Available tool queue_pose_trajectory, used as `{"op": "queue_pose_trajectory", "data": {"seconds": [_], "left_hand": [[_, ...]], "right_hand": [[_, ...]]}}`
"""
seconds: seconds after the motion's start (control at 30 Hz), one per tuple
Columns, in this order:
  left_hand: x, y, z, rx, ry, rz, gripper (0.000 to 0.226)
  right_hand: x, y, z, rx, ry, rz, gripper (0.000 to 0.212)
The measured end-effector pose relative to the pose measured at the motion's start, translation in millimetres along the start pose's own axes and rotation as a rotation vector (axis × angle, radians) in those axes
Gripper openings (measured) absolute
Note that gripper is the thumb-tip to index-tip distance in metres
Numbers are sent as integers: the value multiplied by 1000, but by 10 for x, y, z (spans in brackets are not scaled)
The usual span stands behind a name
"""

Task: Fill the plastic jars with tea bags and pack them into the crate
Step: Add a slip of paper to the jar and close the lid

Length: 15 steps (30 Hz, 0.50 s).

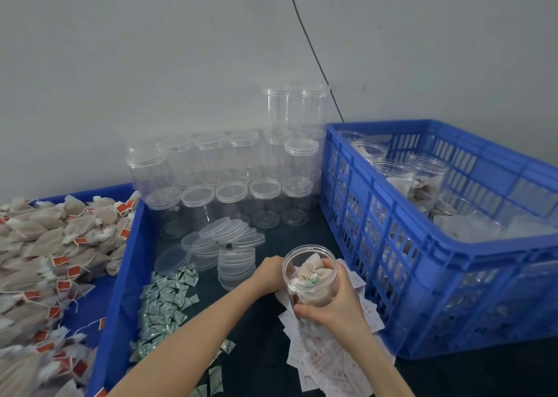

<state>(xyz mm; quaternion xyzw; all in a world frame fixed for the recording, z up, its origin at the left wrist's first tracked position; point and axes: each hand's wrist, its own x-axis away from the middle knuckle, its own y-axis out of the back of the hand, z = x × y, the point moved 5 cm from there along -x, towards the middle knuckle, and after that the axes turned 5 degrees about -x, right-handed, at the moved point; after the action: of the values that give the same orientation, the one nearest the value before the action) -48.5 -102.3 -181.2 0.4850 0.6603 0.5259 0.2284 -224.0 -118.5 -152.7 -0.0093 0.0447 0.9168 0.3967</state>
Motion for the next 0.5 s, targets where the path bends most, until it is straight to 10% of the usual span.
{"op": "queue_pose_trajectory", "data": {"seconds": [0.5], "left_hand": [[-33,116,23,-206,-16,-139,21]], "right_hand": [[-16,44,-26,16,-14,2,83]]}}
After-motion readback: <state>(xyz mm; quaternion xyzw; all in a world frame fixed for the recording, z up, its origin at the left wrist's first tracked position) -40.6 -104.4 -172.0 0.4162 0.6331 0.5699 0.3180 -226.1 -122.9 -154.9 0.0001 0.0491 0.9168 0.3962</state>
